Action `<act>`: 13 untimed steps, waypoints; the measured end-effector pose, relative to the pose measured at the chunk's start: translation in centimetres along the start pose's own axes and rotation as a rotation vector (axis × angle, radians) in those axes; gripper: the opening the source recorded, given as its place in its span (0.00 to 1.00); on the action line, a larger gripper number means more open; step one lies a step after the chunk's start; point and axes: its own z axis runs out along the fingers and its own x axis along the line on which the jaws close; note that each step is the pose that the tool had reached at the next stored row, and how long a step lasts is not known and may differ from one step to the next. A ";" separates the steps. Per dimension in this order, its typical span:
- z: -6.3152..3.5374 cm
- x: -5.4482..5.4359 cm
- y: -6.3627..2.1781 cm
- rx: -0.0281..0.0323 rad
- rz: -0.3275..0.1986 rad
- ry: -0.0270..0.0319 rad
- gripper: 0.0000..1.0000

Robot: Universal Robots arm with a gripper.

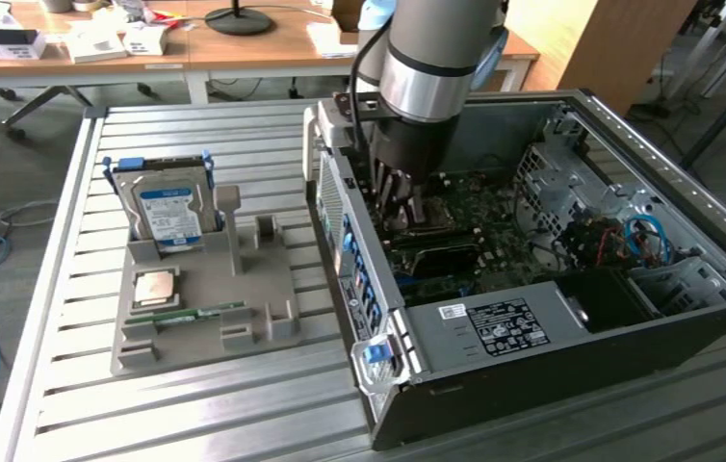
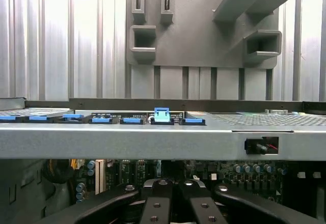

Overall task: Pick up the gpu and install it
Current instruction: 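Press down on the gpu until it lock into place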

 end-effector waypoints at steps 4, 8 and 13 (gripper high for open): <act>0.01 0.0 0.30 0.0000 0.000 0.0001 0.11; 0.02 0.0 0.50 0.0001 0.000 0.0000 0.11; 0.02 0.0 0.54 0.0000 0.000 0.0001 0.11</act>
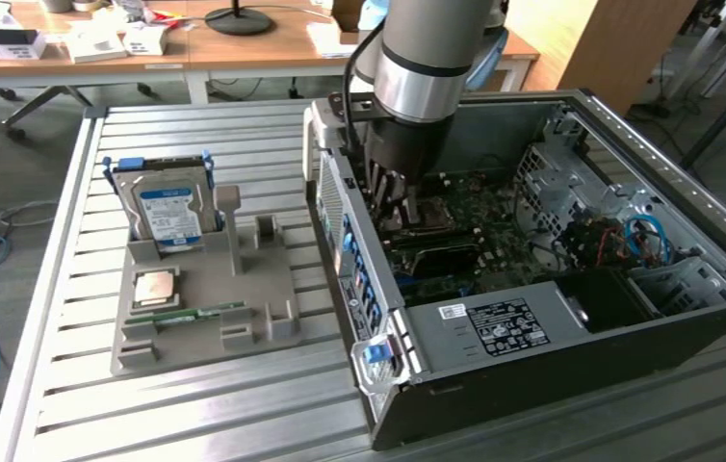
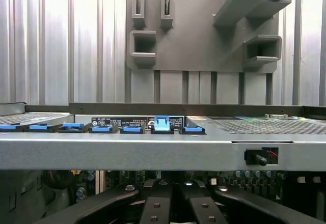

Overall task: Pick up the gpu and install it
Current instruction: 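Press down on the gpu until it lock into place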

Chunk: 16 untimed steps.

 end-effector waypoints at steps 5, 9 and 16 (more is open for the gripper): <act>0.01 0.0 0.18 0.0002 0.000 -0.0001 0.11; 0.00 0.0 0.22 -0.0001 0.000 0.0000 0.11; 0.01 0.0 0.22 0.0001 0.000 -0.0001 0.11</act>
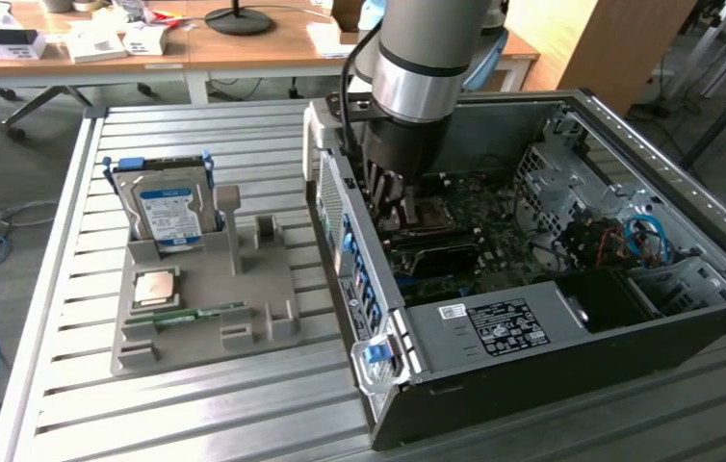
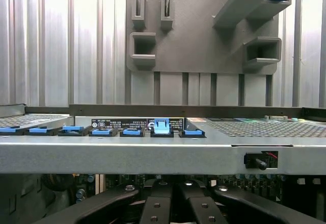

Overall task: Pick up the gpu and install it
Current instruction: 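Press down on the gpu until it lock into place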

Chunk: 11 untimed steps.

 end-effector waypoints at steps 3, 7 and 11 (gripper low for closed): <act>-0.04 0.0 -0.05 -0.0001 0.000 -0.0001 0.11; -0.08 0.0 -0.53 -0.0010 0.000 -0.0002 0.11; -0.11 0.0 -1.25 -0.0027 0.000 -0.0002 0.11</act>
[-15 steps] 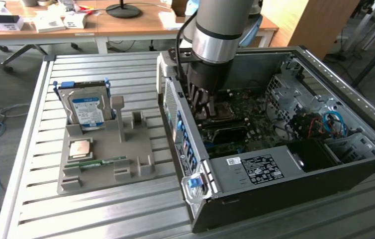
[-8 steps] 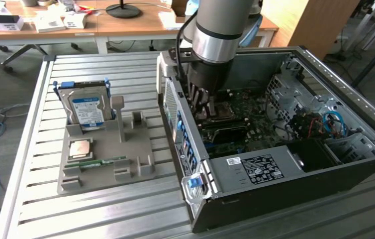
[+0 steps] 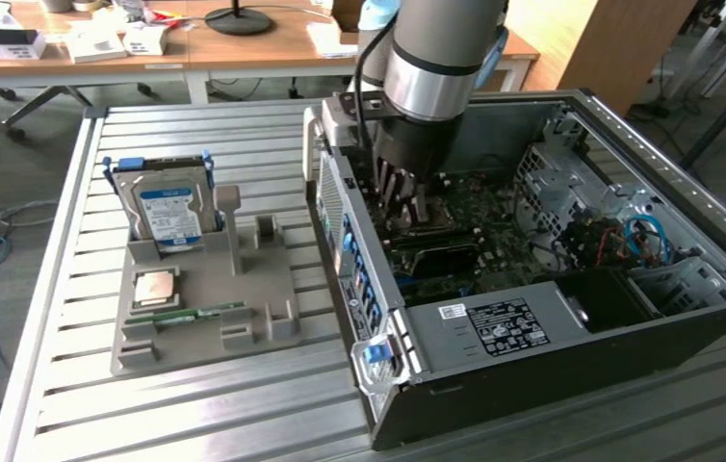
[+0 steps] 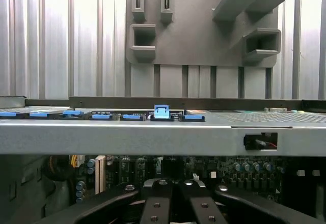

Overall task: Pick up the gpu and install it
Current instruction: 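Press down on the gpu until it lock into place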

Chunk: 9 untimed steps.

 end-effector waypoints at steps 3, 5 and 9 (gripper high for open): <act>-0.02 0.0 -0.68 -0.0011 0.000 -0.0005 0.11; -0.04 0.0 -1.16 -0.0020 0.000 -0.0006 0.11; -0.08 0.0 -2.10 -0.0038 0.000 -0.0006 0.11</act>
